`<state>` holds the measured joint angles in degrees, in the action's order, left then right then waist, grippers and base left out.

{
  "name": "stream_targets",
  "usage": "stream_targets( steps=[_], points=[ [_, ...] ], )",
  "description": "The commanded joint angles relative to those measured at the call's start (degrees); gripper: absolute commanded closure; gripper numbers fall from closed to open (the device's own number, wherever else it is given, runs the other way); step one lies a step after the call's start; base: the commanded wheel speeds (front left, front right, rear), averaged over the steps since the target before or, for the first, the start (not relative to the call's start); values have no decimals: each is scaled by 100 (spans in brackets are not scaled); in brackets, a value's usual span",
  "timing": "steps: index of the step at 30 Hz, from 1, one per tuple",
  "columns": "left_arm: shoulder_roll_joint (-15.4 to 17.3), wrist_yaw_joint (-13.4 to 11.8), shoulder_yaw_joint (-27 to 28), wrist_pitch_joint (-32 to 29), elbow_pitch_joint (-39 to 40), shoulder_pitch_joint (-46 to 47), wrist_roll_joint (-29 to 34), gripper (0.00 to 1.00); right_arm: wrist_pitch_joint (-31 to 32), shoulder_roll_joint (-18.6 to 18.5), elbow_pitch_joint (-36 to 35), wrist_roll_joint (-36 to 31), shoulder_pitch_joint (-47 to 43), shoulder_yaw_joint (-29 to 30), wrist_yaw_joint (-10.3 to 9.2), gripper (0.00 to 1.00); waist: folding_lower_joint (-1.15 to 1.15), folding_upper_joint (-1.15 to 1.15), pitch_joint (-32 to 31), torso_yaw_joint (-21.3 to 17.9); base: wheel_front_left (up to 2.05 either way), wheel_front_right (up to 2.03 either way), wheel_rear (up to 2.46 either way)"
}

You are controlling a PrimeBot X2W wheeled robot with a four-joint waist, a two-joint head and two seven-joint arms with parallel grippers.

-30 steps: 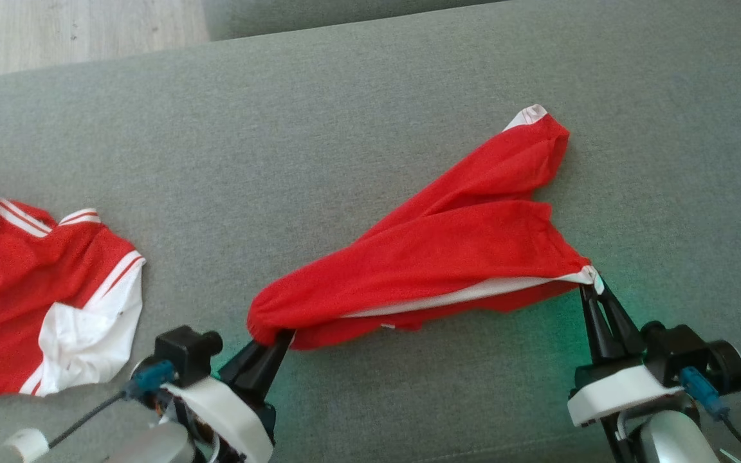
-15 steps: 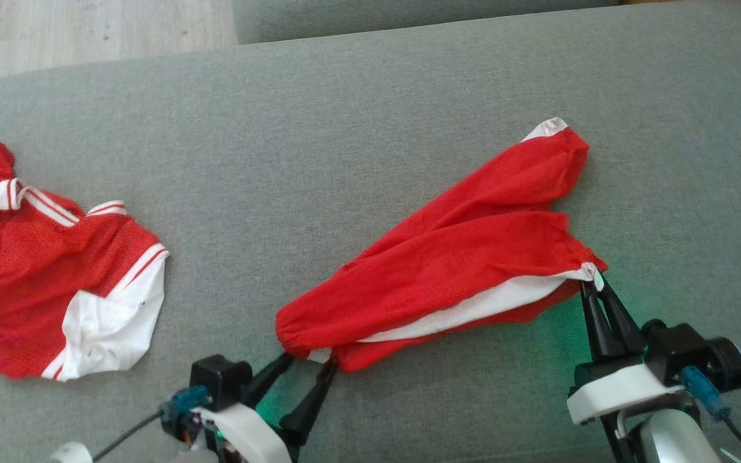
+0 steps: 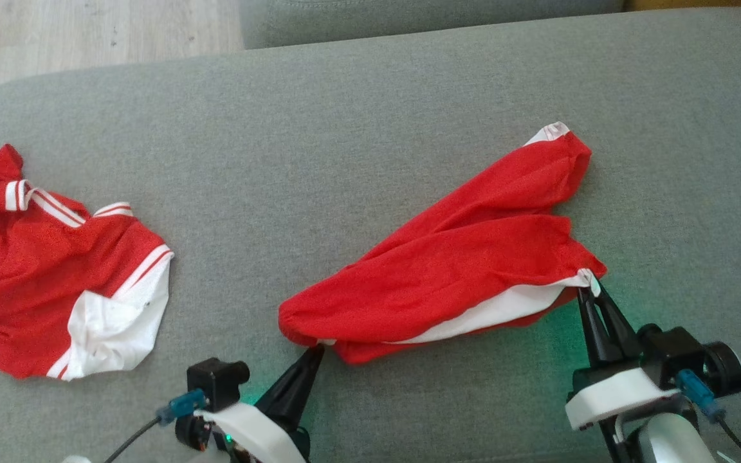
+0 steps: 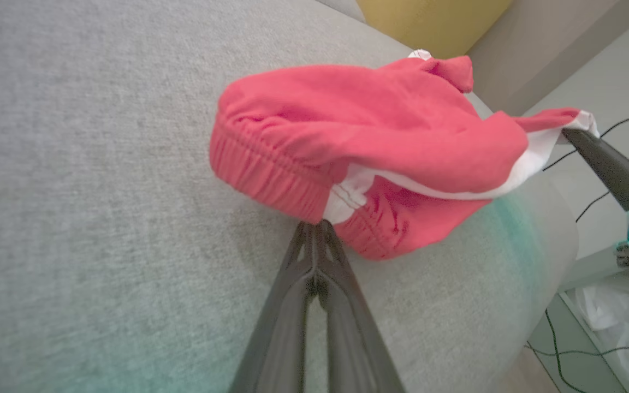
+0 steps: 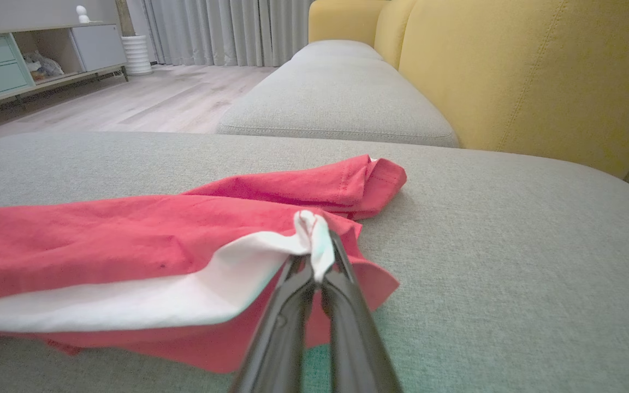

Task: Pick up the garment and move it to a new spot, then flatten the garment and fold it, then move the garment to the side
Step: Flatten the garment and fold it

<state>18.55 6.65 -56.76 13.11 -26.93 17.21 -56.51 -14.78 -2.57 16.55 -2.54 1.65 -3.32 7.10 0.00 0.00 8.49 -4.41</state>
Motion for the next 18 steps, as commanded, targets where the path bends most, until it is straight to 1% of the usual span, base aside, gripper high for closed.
stream_targets(
  steps=[1,5,7,9,12,14,18],
  points=[
    [7,55,249,92,110,140,-85,100,-22,-31,-137,-43,20,-140,39,100,0,0,-25,5,0,0,0],
    [-45,77,246,148,260,96,-187,100,-22,-31,-131,-56,-31,-125,39,100,0,0,-92,48,0,0,0],
    [-17,80,256,171,448,55,-169,100,-22,-31,-127,-61,-63,-115,39,100,0,0,-140,73,0,0,0],
    [50,81,325,182,668,-12,-107,100,-22,-31,-141,-64,-89,-86,39,100,0,0,-187,97,0,0,0],
    [152,82,593,186,1100,-194,72,100,-22,-31,-271,-56,-108,65,39,100,0,0,-259,127,0,0,0],
    [244,82,733,186,1379,-340,223,100,-22,-31,-337,167,-133,128,39,100,0,0,-314,145,0,0,0],
    [502,82,876,187,1873,-613,403,100,-22,-31,-615,270,-127,272,39,100,0,0,-406,162,0,0,0]
  ],
)
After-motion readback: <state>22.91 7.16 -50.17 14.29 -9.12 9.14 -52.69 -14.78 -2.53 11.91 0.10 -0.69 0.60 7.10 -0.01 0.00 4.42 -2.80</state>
